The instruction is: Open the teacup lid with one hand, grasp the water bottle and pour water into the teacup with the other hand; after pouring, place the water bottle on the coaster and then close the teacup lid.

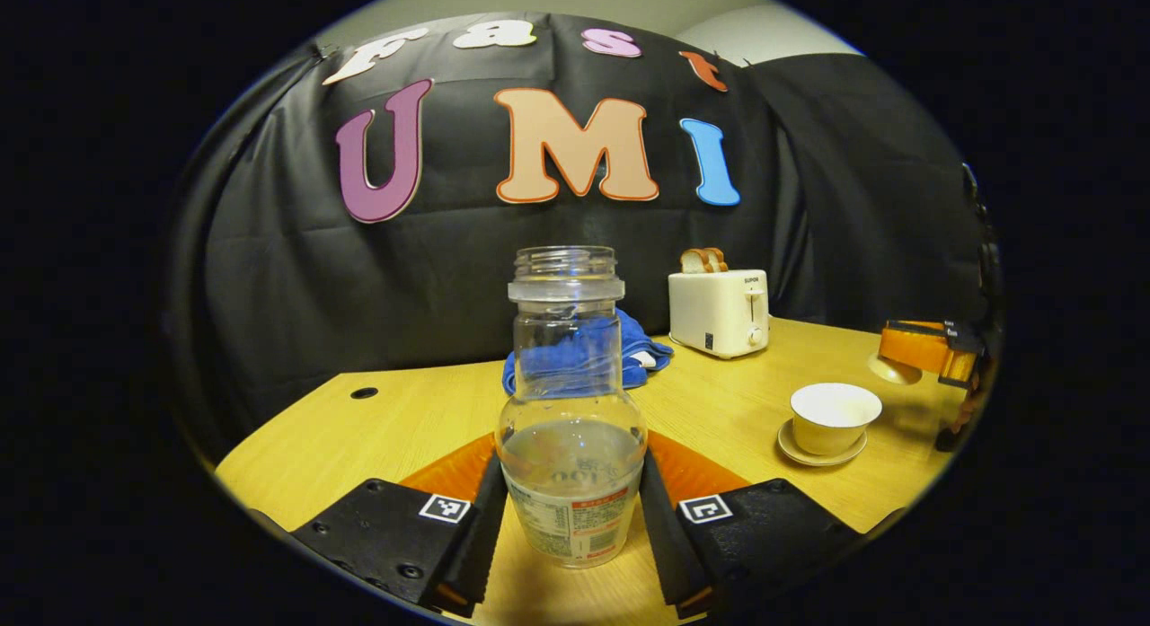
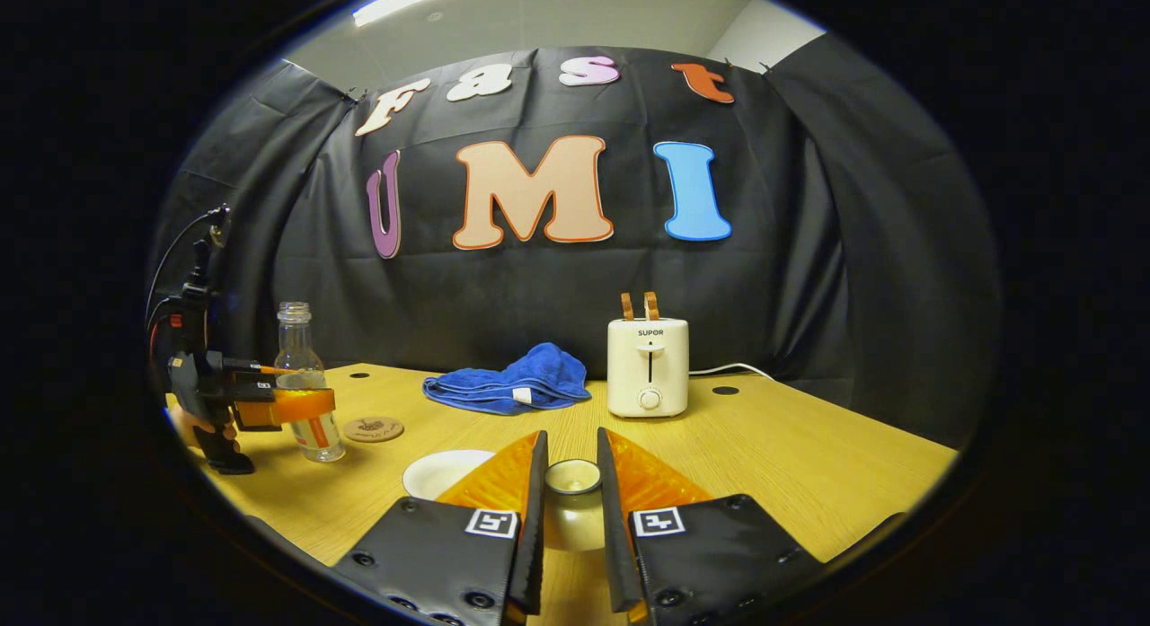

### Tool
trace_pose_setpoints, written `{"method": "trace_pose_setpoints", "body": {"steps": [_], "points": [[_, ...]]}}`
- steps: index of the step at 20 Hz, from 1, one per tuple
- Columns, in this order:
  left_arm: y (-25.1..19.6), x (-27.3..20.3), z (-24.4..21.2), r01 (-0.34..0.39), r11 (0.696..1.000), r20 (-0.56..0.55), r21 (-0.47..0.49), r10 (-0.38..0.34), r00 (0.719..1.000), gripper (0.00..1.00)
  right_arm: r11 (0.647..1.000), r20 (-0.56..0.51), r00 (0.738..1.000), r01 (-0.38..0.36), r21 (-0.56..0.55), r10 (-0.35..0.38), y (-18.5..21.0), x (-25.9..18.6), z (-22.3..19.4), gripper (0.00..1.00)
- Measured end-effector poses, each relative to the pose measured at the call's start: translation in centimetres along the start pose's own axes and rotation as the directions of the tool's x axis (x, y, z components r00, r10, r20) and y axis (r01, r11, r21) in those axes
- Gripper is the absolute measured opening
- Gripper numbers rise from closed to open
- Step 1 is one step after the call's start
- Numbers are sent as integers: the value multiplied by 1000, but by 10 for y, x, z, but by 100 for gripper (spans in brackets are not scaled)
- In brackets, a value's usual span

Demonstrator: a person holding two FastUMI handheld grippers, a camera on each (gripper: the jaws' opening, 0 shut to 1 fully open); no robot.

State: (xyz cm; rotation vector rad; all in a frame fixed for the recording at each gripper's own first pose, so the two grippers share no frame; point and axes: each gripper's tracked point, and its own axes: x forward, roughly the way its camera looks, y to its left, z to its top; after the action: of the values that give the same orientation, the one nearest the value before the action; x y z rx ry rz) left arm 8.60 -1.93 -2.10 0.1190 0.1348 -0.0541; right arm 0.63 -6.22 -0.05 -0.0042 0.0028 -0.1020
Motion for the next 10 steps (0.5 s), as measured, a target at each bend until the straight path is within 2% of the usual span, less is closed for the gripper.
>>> {"method": "trace_pose_setpoints", "body": {"steps": [3,5,8,10], "points": [[-5,-4,-2,18,993,-42,118,-13,999,69,1000,-1,1000,-9,0,9,1,0,1,32],[1,-8,1,-6,975,-42,222,16,999,69,1000,-1,1000,-9,0,9,0,0,0,33],[4,-11,6,-31,934,-58,356,56,997,69,1000,-1,1000,-5,0,5,-4,-1,0,33],[7,-12,14,-52,884,-59,464,90,994,69,1000,-1,1000,4,1,-4,-10,-1,1,32]]}}
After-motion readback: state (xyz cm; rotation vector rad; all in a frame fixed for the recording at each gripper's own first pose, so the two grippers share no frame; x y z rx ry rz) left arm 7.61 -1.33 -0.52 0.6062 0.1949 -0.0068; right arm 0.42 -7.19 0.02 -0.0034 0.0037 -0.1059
